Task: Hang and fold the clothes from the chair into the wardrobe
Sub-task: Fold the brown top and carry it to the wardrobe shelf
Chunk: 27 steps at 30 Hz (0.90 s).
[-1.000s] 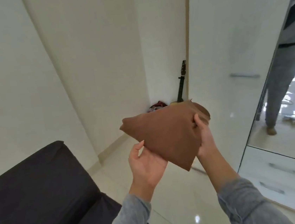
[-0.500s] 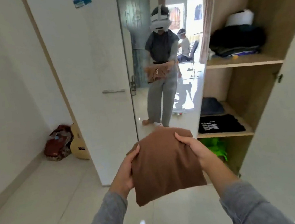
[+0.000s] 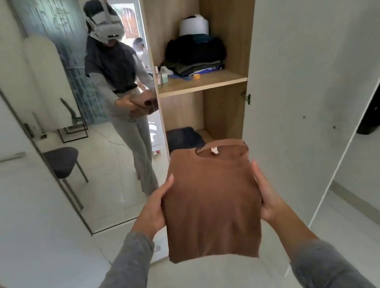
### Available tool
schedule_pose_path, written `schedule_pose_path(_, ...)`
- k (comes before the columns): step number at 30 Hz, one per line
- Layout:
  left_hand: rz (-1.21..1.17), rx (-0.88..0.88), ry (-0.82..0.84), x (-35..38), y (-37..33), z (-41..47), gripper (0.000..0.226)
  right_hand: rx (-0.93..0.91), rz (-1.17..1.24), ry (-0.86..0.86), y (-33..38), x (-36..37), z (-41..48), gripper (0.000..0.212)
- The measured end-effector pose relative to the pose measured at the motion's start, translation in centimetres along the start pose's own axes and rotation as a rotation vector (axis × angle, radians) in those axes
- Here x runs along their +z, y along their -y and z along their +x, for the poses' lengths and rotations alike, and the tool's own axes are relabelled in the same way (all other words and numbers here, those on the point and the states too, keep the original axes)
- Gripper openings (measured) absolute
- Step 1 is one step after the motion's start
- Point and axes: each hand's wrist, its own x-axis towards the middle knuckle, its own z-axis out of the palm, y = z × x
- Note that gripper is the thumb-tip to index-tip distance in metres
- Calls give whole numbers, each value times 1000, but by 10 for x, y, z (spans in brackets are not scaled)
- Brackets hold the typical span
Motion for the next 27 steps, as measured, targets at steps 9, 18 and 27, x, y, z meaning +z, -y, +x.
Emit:
schedule_pose_path(9, 4, -94, 103, 28, 17, 192, 36, 118, -83, -108, 29, -43, 152, 39)
schedule_pose_path(18, 158, -55, -6, 55, -6, 330, 22, -55, -206, -89, 94, -48, 276, 41)
schedule_pose_path(27, 354, -519, -337, 25, 106, 423, 35, -1, -146, -226, 94, -20, 418, 37)
